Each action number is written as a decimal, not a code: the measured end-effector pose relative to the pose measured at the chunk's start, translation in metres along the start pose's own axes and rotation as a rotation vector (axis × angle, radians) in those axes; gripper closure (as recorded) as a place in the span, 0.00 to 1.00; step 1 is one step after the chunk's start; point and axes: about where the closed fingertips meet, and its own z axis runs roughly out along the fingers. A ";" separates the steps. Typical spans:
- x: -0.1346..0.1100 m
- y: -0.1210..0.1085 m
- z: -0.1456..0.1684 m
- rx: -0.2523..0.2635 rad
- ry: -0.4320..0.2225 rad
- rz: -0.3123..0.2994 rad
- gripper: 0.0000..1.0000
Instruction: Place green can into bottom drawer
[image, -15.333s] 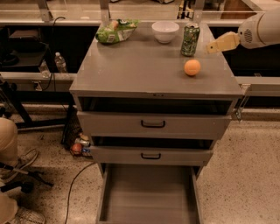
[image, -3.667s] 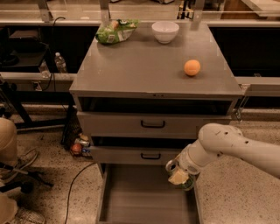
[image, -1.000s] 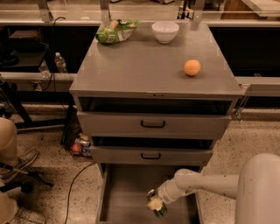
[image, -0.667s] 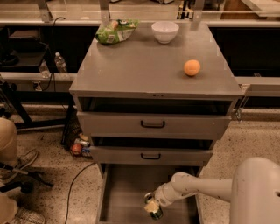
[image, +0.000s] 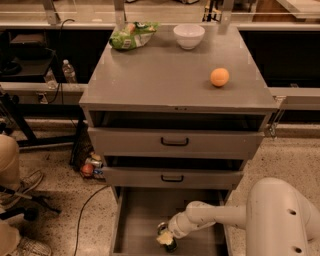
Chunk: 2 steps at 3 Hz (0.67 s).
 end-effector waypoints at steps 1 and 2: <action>0.001 -0.006 0.032 0.019 -0.004 0.020 1.00; 0.000 -0.012 0.058 0.029 -0.016 0.041 0.99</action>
Offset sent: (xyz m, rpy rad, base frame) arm 0.0161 0.0388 -0.0682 -0.0056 -0.0059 -0.0761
